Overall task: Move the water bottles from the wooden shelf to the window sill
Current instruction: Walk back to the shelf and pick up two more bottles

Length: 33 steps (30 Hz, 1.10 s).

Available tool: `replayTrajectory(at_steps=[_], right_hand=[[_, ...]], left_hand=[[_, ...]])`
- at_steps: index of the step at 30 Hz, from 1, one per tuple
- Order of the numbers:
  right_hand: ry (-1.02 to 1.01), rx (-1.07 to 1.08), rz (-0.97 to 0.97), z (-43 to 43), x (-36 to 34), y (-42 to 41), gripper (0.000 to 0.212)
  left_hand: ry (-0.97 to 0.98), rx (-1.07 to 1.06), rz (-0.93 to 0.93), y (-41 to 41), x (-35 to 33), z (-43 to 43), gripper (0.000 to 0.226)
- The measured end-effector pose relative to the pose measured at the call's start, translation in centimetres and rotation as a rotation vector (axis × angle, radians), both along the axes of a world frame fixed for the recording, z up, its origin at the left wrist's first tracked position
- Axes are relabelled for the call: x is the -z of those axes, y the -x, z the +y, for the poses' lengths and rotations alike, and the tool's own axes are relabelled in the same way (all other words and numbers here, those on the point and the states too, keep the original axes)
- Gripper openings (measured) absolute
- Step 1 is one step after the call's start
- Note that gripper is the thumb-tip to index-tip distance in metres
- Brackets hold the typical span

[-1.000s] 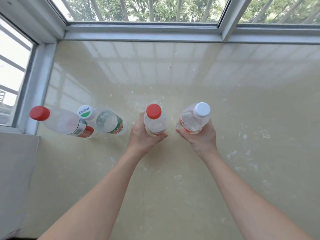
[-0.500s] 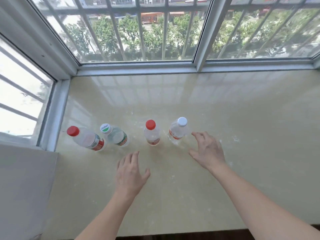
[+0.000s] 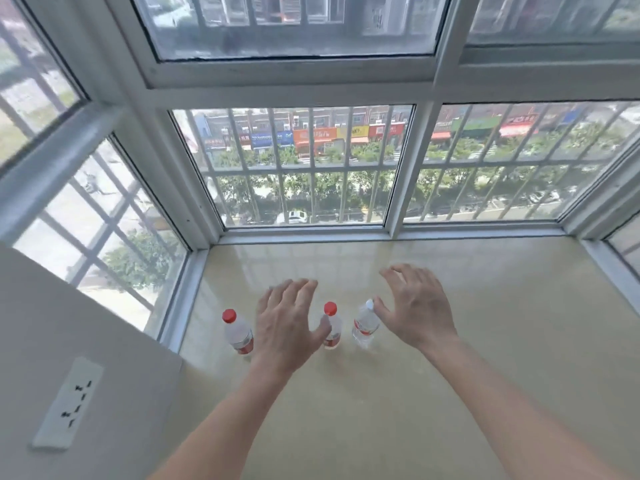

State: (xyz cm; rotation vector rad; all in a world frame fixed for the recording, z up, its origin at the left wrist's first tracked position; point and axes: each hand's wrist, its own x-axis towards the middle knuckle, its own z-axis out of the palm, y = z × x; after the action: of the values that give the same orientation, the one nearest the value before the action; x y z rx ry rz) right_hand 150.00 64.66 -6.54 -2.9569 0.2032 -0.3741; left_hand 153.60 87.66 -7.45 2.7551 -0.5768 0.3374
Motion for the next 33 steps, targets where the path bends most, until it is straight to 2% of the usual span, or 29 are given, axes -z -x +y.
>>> replayTrajectory(at_steps=[8, 18, 26, 33], right_hand=[[0.013, -0.015, -0.117, 3.2, -8.8, -0.9, 0.056], [0.009, 0.055, -0.147, 2.8, -11.9, 2.3, 0.054], [0.026, 0.368, -0.176, 0.1, -11.4, 9.9, 0.048], [0.06, 0.699, -0.122, -0.9, -10.9, 22.4, 0.05]], left_hand=[[-0.025, 0.046, -0.13, -2.3, -8.4, 0.1, 0.063], [-0.016, 0.153, -0.188, -1.4, -11.9, -1.6, 0.063], [0.011, 0.396, -0.177, 1.1, -11.3, -5.4, 0.06], [0.046, 0.739, -0.117, 8.4, -9.7, -11.9, 0.059]])
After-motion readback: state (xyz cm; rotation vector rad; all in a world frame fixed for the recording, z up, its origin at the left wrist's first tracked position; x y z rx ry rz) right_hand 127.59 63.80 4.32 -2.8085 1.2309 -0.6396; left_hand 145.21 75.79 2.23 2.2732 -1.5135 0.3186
